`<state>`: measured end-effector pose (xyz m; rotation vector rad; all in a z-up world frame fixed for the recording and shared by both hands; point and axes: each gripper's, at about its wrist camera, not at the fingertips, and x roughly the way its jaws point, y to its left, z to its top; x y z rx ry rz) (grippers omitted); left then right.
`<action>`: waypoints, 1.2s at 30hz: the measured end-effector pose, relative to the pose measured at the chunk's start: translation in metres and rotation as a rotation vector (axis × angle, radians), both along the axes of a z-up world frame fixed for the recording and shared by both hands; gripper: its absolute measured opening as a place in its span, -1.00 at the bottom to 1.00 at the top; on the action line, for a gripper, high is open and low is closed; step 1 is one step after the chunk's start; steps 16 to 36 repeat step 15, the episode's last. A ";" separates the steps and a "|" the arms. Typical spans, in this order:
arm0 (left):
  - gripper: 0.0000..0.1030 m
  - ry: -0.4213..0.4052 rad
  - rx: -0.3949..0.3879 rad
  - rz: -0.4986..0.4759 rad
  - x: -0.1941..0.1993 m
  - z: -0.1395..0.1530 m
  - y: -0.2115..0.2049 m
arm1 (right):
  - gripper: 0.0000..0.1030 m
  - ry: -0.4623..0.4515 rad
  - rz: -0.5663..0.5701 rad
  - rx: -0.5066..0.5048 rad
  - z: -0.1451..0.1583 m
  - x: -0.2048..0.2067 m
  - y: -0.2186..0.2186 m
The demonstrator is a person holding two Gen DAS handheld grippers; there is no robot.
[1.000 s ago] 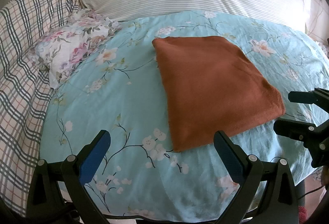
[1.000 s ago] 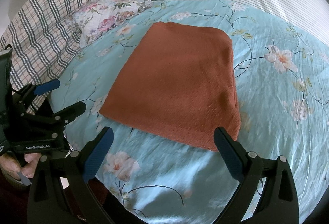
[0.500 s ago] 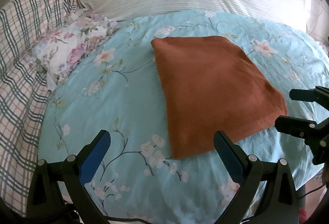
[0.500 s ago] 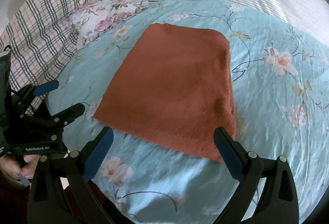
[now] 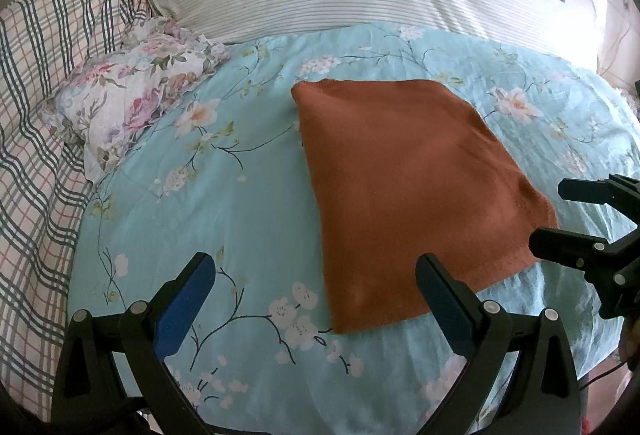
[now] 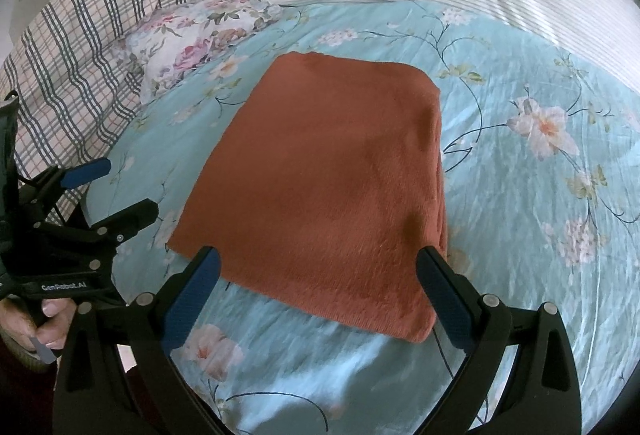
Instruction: Fold small clothes
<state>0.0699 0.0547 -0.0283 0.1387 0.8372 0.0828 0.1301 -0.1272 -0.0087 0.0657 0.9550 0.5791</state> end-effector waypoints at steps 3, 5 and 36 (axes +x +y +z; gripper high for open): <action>0.96 0.001 0.002 0.002 0.002 -0.001 0.001 | 0.90 0.002 0.000 0.001 -0.001 0.002 0.000; 0.96 0.001 0.001 0.002 0.002 -0.001 0.002 | 0.91 0.001 0.001 0.002 0.000 0.001 0.000; 0.96 0.001 -0.001 -0.010 0.007 -0.004 0.004 | 0.91 0.004 0.004 0.024 -0.003 0.008 0.003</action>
